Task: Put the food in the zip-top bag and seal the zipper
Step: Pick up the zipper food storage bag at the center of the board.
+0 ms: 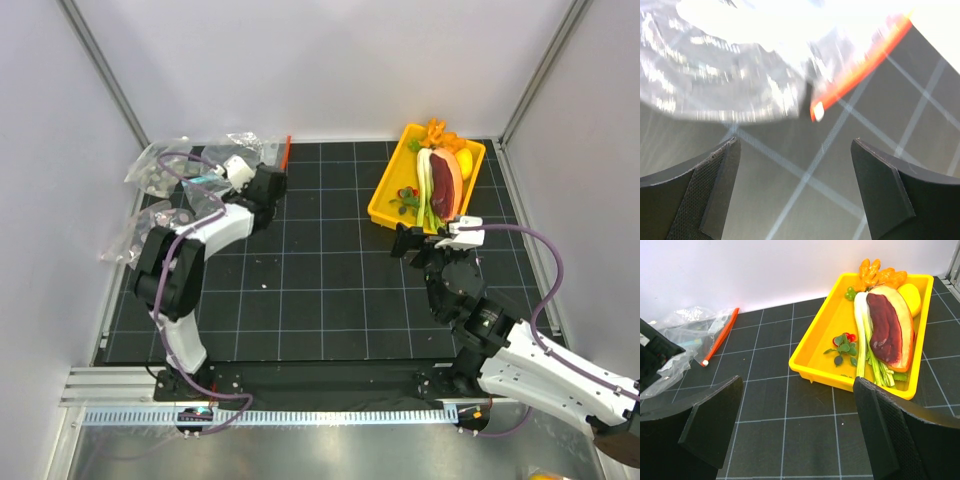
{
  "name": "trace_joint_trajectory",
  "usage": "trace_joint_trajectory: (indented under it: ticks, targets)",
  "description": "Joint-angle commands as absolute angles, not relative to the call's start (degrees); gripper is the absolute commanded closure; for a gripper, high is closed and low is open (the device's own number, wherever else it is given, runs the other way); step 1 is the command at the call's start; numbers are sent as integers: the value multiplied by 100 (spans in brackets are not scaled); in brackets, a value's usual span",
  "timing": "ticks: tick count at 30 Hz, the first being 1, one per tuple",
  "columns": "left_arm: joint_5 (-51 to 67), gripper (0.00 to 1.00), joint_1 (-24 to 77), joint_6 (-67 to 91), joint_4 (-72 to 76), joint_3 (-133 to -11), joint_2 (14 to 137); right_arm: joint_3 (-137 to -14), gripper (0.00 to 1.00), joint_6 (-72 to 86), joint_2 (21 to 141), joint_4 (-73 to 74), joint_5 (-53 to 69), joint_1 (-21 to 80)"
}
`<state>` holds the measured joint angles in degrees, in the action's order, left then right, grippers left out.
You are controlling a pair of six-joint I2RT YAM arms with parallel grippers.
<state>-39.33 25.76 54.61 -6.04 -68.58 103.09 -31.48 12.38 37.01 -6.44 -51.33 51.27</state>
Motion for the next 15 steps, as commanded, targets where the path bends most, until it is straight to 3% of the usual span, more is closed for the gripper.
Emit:
trace_joint_trajectory:
  ticks: [1,10,15]
  targets:
    - [-3921,6,2014,5757,-457,-7618,10660,-3129,0,1397,3682,-1002,-5335,5124]
    - [-3622,9,1345,5344,-273,-8788,11952,-3199,0,1538,3771,-940,-5203,5124]
    - [-3008,19,1038,5476,-9,-9289,12612,-3182,1,1573,3727,-932,-5194,5124]
